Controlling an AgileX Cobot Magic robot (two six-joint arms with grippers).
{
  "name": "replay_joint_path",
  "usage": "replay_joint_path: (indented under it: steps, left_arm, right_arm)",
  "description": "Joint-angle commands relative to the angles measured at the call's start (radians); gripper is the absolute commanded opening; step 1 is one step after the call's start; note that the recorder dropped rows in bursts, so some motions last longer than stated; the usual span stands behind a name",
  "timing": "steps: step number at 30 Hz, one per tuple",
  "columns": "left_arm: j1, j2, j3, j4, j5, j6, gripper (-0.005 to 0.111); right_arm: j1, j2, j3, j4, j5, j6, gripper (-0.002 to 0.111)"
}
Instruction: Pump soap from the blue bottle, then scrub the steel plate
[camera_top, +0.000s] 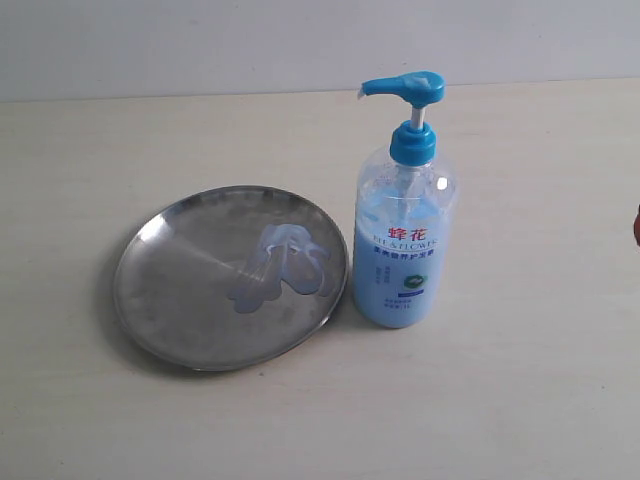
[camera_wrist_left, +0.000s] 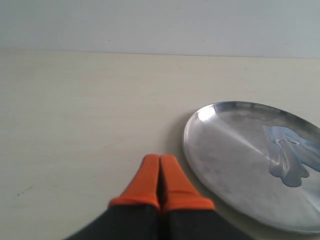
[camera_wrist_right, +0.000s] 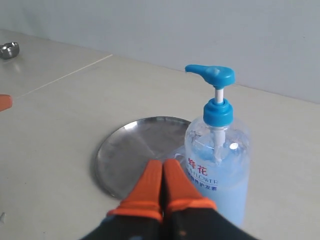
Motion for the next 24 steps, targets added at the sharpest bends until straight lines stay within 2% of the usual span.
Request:
replay_joint_path:
  steps: [1,5,11,24]
  left_arm:
    - [0.001,-0.004,0.004,-0.008,-0.006,0.005,0.000]
    - [0.001,-0.004,0.004,-0.008,-0.006,0.005,0.000]
    - [0.001,-0.004,0.004,-0.008,-0.006,0.005,0.000]
    - [0.001,-0.004,0.004,-0.008,-0.006,0.005,0.000]
  right_arm:
    - [-0.004,-0.040,0.084,-0.038,-0.098,-0.008,0.000]
    - [-0.024,-0.079,0.156,-0.047,-0.175,-0.008,0.000]
    - [-0.111,-0.147,0.263,-0.052,-0.261,-0.008,0.000]
    - [-0.375,-0.279,0.397,-0.052,-0.293,-0.007,0.000]
